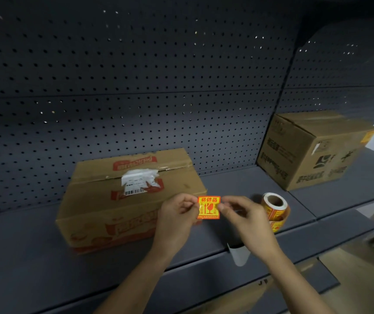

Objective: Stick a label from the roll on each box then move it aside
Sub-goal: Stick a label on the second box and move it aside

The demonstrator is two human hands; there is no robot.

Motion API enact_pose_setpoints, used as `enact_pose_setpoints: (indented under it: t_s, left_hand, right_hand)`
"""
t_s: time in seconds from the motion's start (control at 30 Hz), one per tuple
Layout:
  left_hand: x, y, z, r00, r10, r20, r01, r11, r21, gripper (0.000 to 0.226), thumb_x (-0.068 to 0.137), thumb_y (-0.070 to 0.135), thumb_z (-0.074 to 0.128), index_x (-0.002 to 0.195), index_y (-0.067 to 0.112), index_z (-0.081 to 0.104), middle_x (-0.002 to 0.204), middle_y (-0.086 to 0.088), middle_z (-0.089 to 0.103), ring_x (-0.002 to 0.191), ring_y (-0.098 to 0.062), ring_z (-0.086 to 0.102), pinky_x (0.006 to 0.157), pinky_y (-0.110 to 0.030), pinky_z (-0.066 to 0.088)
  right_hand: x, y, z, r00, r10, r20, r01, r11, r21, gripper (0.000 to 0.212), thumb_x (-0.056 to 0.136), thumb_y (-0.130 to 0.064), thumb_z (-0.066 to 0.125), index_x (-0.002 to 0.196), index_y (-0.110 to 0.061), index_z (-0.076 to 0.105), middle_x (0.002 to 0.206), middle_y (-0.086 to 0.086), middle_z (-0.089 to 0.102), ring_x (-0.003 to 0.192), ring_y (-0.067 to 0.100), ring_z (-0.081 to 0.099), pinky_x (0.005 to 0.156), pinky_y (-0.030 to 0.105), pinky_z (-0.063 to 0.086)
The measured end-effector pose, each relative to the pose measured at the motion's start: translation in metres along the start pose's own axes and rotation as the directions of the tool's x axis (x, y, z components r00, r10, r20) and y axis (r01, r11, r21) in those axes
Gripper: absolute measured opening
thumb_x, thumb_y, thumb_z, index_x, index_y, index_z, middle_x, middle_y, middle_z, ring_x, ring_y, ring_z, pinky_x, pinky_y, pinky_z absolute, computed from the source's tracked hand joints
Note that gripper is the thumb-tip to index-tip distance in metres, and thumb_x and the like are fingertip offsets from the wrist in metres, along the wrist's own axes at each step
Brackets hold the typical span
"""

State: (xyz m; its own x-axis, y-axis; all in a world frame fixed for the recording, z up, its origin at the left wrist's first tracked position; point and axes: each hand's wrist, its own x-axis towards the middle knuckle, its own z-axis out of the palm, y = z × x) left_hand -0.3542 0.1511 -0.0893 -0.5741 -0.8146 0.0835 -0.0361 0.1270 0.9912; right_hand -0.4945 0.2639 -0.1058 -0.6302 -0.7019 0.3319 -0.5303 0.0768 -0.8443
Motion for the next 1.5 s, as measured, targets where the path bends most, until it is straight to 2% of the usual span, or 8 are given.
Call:
enact_pose_setpoints:
  t_s: [0.23, 0.33, 0.47, 0.53, 0.67, 0.8, 1.13, 1.5]
  left_hand:
    - [-0.005, -0.004, -0.013, 0.994, 0.111, -0.024, -0.103, 0.97, 0.22, 0.01, 0.092, 0.008, 0.065, 0.095, 0.011, 0.074, 0.085, 0.004, 0.073, 0.074, 0.004, 0.068, 0.061, -0.011, 0.051]
    - [-0.006, -0.01, -0.021, 0.97, 0.241, 0.031, -0.218, 0.807, 0.55, 0.012, 0.094, 0.029, 0.061, 0.102, 0.028, 0.071, 0.093, 0.015, 0.074, 0.084, -0.001, 0.068, 0.081, -0.019, 0.053]
    - [-0.001, -0.015, -0.032, 0.929, 0.366, 0.046, -0.276, 0.604, 0.748, 0.019, 0.095, 0.044, 0.053, 0.1, 0.029, 0.063, 0.086, 0.008, 0.072, 0.075, -0.009, 0.069, 0.069, -0.031, 0.059]
    - [0.003, -0.015, -0.036, 0.87, 0.489, 0.063, -0.344, 0.509, 0.789, 0.026, 0.09, 0.043, 0.053, 0.101, 0.023, 0.067, 0.091, 0.004, 0.072, 0.086, -0.016, 0.068, 0.072, -0.033, 0.059]
    - [0.014, -0.018, -0.04, 0.785, 0.603, 0.141, -0.425, 0.36, 0.83, 0.038, 0.082, 0.043, 0.061, 0.112, 0.02, 0.066, 0.116, 0.001, 0.064, 0.123, -0.028, 0.052, 0.108, -0.047, 0.041]
    - [0.023, -0.025, -0.039, 0.849, 0.494, 0.189, -0.376, 0.312, 0.873, 0.054, 0.081, 0.059, 0.053, 0.123, 0.026, 0.062, 0.13, 0.007, 0.06, 0.135, -0.027, 0.046, 0.12, -0.054, 0.022]
    - [0.031, -0.033, -0.036, 0.834, 0.538, 0.119, -0.331, 0.315, 0.89, 0.044, 0.075, 0.05, 0.078, 0.11, 0.023, 0.072, 0.115, 0.005, 0.072, 0.117, -0.027, 0.063, 0.099, -0.049, 0.049]
    - [0.035, -0.033, -0.031, 0.785, 0.612, 0.09, -0.323, 0.281, 0.904, 0.036, 0.074, 0.042, 0.081, 0.103, 0.022, 0.073, 0.105, 0.004, 0.073, 0.107, -0.026, 0.065, 0.091, -0.045, 0.05]
  right_hand:
    - [0.006, 0.002, 0.015, 0.993, 0.099, 0.068, -0.111, 0.97, 0.217, 0.004, 0.087, -0.012, 0.075, 0.084, -0.016, 0.076, 0.074, 0.001, 0.072, 0.07, 0.003, 0.06, 0.069, 0.019, 0.049]
    - [0.007, 0.003, 0.019, 0.988, 0.097, 0.116, -0.118, 0.975, 0.189, 0.006, 0.089, -0.013, 0.072, 0.084, -0.015, 0.075, 0.077, 0.002, 0.073, 0.072, 0.003, 0.061, 0.07, 0.019, 0.049]
    - [0.012, 0.011, 0.02, 0.986, 0.098, 0.132, -0.115, 0.985, 0.129, 0.009, 0.091, -0.016, 0.07, 0.082, -0.018, 0.072, 0.075, -0.006, 0.07, 0.073, 0.002, 0.06, 0.072, 0.021, 0.048]
    - [0.015, 0.014, 0.022, 0.982, 0.101, 0.159, -0.117, 0.989, 0.095, 0.011, 0.092, -0.017, 0.07, 0.081, -0.02, 0.072, 0.076, -0.006, 0.071, 0.075, 0.003, 0.062, 0.074, 0.023, 0.049]
    - [0.021, 0.015, 0.029, 0.98, 0.091, 0.177, -0.109, 0.989, 0.097, 0.012, 0.092, -0.016, 0.07, 0.08, -0.02, 0.071, 0.075, -0.007, 0.07, 0.074, 0.002, 0.061, 0.075, 0.025, 0.049]
    - [0.026, 0.018, 0.034, 0.981, 0.088, 0.173, -0.108, 0.988, 0.11, 0.012, 0.091, -0.014, 0.07, 0.081, -0.019, 0.072, 0.076, -0.004, 0.071, 0.074, 0.002, 0.061, 0.074, 0.025, 0.049]
    - [0.031, 0.02, 0.042, 0.985, 0.106, 0.135, -0.117, 0.99, 0.08, 0.008, 0.091, -0.016, 0.07, 0.083, -0.016, 0.072, 0.081, 0.004, 0.073, 0.075, 0.006, 0.062, 0.074, 0.03, 0.053]
    - [0.031, 0.015, 0.043, 0.991, 0.132, 0.001, -0.131, 0.99, 0.053, 0.009, 0.084, -0.017, 0.079, 0.08, -0.024, 0.075, 0.078, -0.008, 0.075, 0.076, 0.004, 0.068, 0.074, 0.018, 0.054]
